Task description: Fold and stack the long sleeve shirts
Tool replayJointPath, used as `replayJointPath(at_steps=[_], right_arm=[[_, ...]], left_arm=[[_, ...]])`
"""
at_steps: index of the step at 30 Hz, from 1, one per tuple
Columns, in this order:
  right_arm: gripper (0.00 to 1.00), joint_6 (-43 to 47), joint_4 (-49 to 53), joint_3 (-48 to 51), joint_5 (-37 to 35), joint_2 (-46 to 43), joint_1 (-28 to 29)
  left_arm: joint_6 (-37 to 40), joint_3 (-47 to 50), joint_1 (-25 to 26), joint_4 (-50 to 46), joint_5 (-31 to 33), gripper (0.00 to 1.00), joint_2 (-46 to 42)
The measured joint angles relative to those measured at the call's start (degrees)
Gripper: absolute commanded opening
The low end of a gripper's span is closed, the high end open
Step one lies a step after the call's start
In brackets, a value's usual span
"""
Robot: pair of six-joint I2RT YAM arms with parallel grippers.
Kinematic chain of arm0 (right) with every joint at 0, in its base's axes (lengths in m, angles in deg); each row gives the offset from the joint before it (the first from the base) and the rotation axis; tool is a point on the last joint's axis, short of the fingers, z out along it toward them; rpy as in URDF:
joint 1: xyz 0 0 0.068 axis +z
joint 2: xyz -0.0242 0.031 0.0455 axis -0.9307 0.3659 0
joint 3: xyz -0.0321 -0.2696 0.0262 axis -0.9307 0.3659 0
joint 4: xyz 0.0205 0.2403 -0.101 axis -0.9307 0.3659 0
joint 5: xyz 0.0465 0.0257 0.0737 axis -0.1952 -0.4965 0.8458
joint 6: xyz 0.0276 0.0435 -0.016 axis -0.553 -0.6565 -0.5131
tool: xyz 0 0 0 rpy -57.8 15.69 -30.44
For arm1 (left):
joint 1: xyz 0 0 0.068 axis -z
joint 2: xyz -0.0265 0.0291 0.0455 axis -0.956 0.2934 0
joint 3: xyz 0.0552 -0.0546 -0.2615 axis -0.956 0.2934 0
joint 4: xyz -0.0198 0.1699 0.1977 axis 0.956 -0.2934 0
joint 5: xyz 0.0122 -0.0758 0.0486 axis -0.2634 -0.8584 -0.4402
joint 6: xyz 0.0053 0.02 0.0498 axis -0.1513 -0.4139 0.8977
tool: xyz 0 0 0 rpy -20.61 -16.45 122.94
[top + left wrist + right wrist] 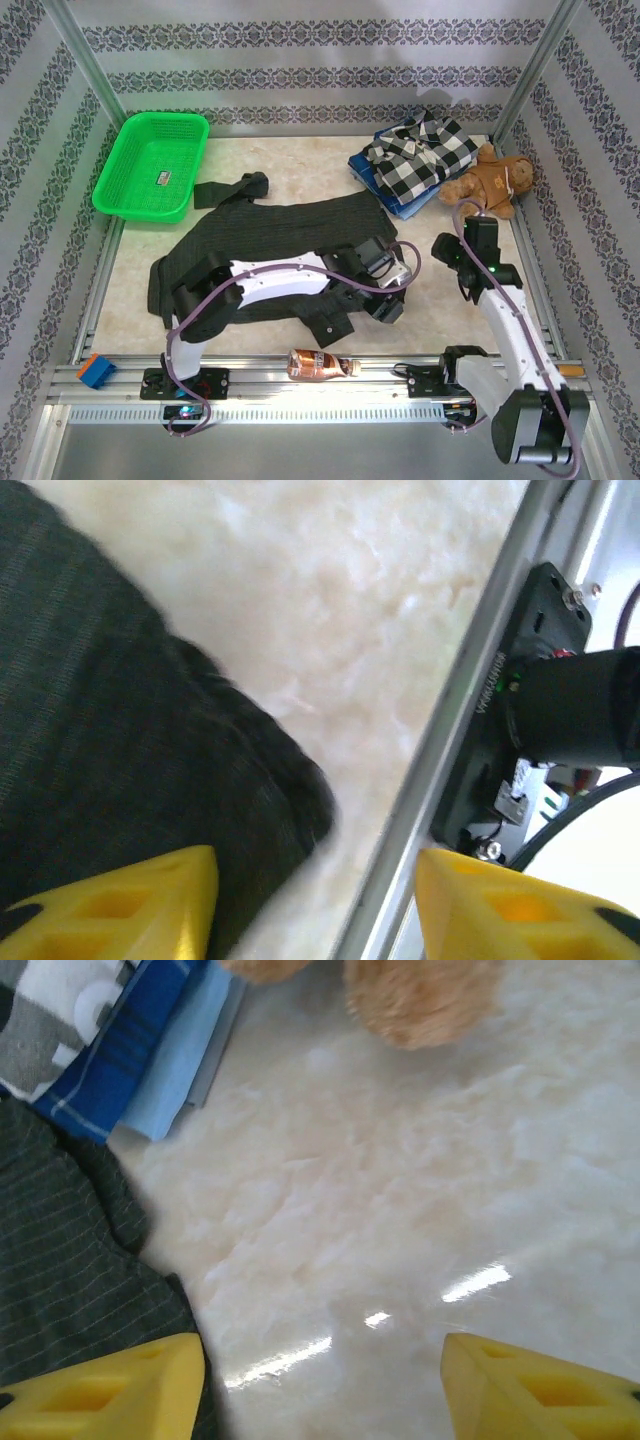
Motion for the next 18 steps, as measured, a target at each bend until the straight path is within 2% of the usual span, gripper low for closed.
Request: replayJointPath(at_steps=[1, 2, 6, 10, 15, 18], right_arm=[[0.68, -0.2, 0.8, -0.2, 0.7, -0.6, -0.4], [0.69, -0.5, 1.8, -0.9, 2.3, -0.7, -0.5], [0.67, -3.2, 3.7, -3.7, 11.5, 3.2, -0.5], [0.65, -7.7, 3.3, -4.4, 21.4, 8.0, 1.8], [0.59, -9.7, 5.1, -8.4, 27.8, 17.2, 16.7], [0.57, -10.6, 5.4, -8.4, 28.3, 21.6, 21.0]], left_arm=[[-0.5, 0.0, 0.1, 0.0, -0.7, 0.88, 0.0], [-1.1, -0.1, 0.0, 0.1, -1.5, 0.98, -0.2], [-4.6, 0.1, -2.9, 0.9, -2.0, 1.0, -5.3], [-9.3, 4.5, -10.1, 2.2, 2.9, 1.0, -17.7], [-17.7, 18.7, -22.6, -0.3, 15.9, 1.0, -37.1], [-24.2, 28.9, -29.1, -5.9, 22.4, 1.0, -45.9]])
